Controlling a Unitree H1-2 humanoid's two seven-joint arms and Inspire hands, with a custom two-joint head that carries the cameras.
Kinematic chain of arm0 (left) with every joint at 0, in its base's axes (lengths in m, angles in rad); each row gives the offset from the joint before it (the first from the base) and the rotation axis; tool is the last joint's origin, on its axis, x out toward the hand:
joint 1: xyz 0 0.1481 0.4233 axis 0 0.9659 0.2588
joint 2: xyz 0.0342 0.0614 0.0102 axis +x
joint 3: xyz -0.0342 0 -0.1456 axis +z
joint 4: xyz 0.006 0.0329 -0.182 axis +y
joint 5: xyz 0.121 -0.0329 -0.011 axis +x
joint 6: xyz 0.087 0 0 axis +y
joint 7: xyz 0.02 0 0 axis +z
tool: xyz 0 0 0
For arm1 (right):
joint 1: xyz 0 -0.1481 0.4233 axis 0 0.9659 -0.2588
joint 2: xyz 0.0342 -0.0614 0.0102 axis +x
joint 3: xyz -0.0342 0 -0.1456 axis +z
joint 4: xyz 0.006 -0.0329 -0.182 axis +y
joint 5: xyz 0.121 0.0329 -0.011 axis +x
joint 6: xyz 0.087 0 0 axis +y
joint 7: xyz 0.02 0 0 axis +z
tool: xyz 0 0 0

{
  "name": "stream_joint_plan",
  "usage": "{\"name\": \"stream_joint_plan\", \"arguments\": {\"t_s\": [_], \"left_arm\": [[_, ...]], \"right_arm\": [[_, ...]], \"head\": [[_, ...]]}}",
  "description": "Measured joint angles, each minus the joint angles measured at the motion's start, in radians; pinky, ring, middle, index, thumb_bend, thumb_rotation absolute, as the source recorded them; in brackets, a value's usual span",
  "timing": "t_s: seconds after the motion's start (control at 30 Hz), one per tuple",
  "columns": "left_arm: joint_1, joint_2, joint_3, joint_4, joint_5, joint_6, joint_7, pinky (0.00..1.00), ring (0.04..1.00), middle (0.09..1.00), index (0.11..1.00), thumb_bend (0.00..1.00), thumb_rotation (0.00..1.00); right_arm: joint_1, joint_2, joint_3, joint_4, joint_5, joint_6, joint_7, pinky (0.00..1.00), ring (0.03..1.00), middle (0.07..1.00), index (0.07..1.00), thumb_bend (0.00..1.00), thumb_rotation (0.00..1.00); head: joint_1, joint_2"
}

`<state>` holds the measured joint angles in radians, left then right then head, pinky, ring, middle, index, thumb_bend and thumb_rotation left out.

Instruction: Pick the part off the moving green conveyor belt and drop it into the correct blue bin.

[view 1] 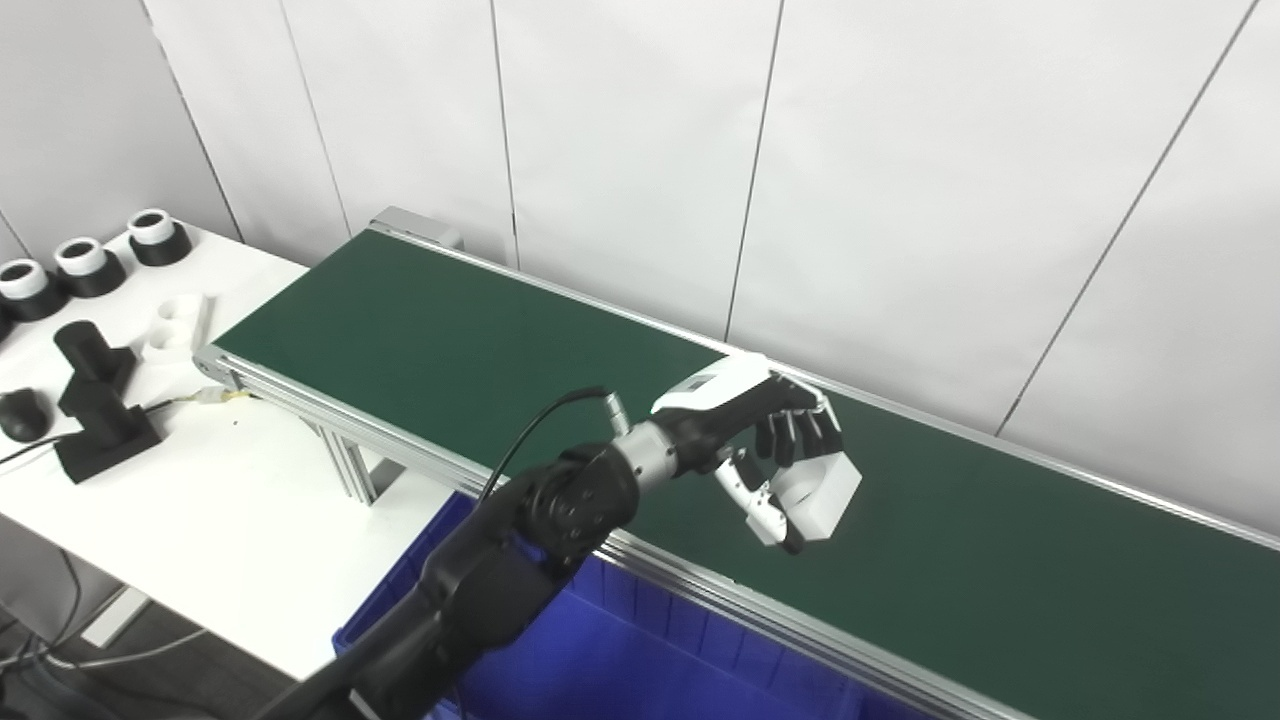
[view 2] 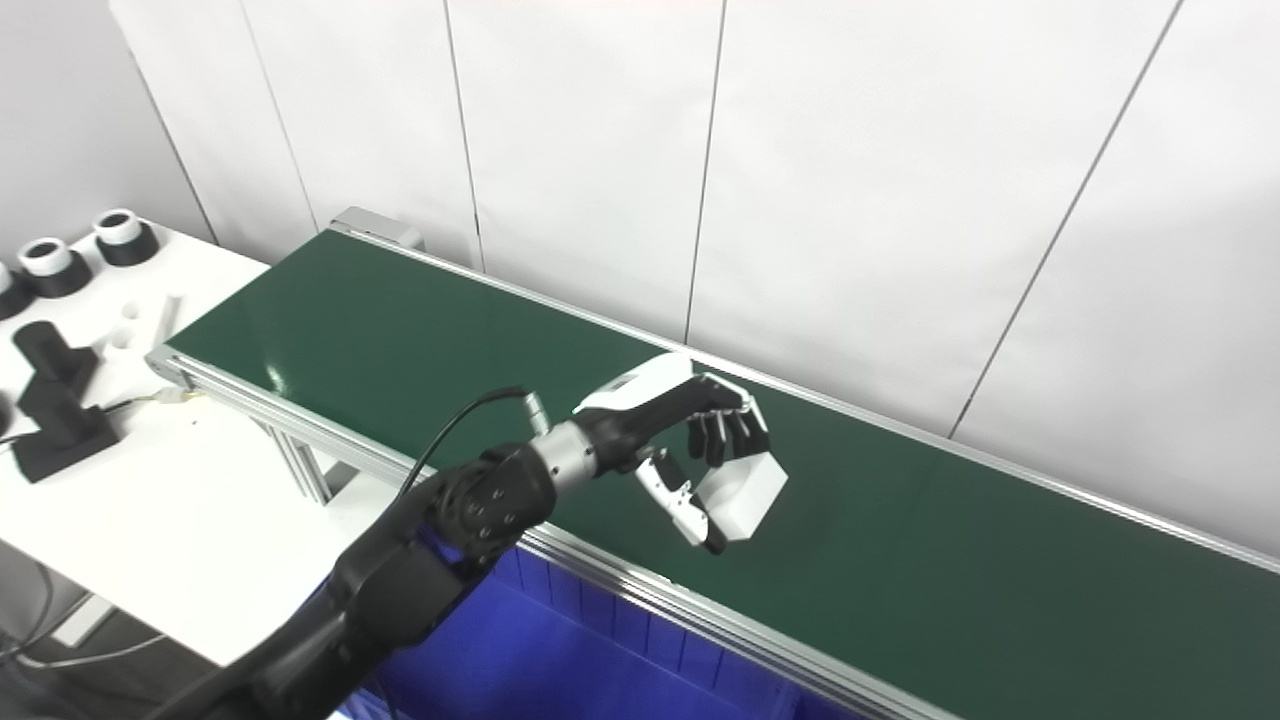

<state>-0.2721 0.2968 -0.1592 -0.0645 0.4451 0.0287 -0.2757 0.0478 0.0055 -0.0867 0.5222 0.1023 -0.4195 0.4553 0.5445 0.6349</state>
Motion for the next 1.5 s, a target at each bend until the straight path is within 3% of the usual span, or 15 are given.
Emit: {"name": "stream_joint_plan", "arguments": {"t_s": [0.1,0.13,0.33,0.37,0.43,0.57,0.63,0.77,1.2,1.5], "left_arm": [[0.037,-0.008,0.023,-0.018,-0.025,0.000,0.016,0.41,0.474,0.504,0.464,0.50,0.00],[0.045,-0.010,0.029,-0.025,-0.031,0.004,0.016,0.41,0.475,0.503,0.463,0.50,0.00],[0.130,-0.051,0.046,-0.137,-0.043,0.059,0.024,0.42,0.487,0.508,0.454,0.50,0.00],[0.140,-0.053,0.046,-0.143,-0.042,0.069,0.024,0.42,0.488,0.510,0.453,0.50,0.00],[0.160,-0.053,0.045,-0.161,-0.042,0.097,0.024,0.42,0.488,0.511,0.453,0.50,0.00],[0.182,-0.038,0.046,-0.178,-0.042,0.102,0.023,0.42,0.490,0.511,0.452,0.50,0.00],[0.191,-0.030,0.047,-0.201,-0.042,0.109,0.023,0.41,0.488,0.512,0.452,0.50,0.00],[0.203,-0.028,0.049,-0.241,-0.042,0.142,0.018,0.41,0.487,0.511,0.453,0.50,0.00],[0.225,0.021,-0.001,-0.258,0.021,0.171,0.000,0.44,0.489,0.517,0.445,0.50,0.00],[0.221,0.156,-0.157,-0.220,0.165,0.108,-0.113,0.38,0.436,0.523,0.476,0.50,0.00]], "right_arm": [[-0.005,-0.002,-0.017,-0.002,0.003,0.000,0.014,0.73,0.761,0.771,0.755,0.94,0.28],[-0.008,-0.004,-0.021,-0.003,0.005,0.000,0.020,0.72,0.756,0.769,0.751,0.95,0.28],[-0.031,-0.008,-0.034,-0.039,0.037,0.000,0.042,0.67,0.726,0.749,0.740,0.97,0.24],[-0.035,-0.008,-0.034,-0.044,0.039,-0.001,0.043,0.67,0.725,0.749,0.740,0.96,0.24],[-0.038,-0.007,-0.033,-0.052,0.041,-0.001,0.043,0.67,0.722,0.745,0.736,0.97,0.22],[-0.037,-0.007,-0.019,-0.078,0.041,-0.001,0.039,0.67,0.719,0.741,0.732,0.97,0.21],[-0.031,-0.006,-0.007,-0.103,0.040,-0.001,0.027,0.67,0.720,0.742,0.733,0.98,0.22],[-0.025,-0.007,0.027,-0.147,0.035,-0.001,-0.005,0.66,0.716,0.740,0.733,0.98,0.23],[0.003,-0.025,0.096,-0.206,0.039,0.000,-0.073,0.67,0.715,0.741,0.737,0.98,0.22],[0.002,-0.034,0.113,-0.203,0.048,0.000,-0.088,0.67,0.715,0.739,0.730,0.98,0.23]], "head": [[0.000,0.000],[0.011,0.050],[0.025,0.112],[0.012,0.141],[0.012,0.141],[-0.041,0.204],[-0.044,0.207],[-0.086,0.250],[-0.075,0.244],[-0.074,0.238]]}}
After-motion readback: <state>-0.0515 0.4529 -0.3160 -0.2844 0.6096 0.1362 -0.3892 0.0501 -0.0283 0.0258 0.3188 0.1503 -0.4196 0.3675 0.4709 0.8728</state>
